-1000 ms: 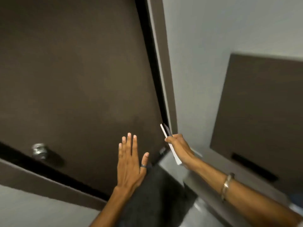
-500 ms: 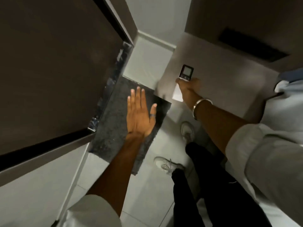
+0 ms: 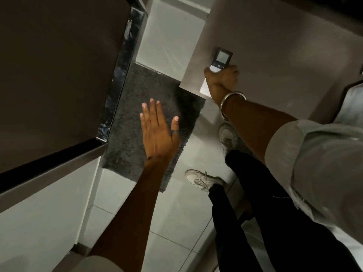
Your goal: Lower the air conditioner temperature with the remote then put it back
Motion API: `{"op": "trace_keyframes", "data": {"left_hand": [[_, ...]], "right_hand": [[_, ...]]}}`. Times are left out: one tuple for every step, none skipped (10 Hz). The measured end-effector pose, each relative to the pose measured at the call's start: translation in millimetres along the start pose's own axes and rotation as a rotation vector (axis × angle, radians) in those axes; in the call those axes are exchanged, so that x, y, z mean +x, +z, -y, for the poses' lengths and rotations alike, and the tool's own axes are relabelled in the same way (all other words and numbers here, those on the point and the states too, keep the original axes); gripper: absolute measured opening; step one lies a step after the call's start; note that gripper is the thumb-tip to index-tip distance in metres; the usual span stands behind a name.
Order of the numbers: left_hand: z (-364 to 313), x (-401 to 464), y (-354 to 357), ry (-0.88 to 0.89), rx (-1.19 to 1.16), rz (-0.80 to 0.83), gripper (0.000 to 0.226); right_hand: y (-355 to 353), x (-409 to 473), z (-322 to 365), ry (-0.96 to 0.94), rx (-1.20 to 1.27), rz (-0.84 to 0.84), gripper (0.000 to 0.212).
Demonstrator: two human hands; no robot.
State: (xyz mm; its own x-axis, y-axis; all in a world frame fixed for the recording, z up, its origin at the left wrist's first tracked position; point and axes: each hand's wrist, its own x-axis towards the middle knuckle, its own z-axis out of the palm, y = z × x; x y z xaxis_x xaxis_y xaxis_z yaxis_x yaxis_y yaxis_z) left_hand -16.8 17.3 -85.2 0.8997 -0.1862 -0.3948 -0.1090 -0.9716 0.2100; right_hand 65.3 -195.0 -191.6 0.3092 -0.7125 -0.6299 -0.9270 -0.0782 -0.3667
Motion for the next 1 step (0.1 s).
{"op": "trace_keyframes", "data": {"left_hand": [[-7.4, -28.6, -26.8, 0.011, -0.029, -0.051, 0.073]], "right_hand": [[-19.5, -28.5, 3.7, -0.127, -0.033, 0.028, 0.096]]}}
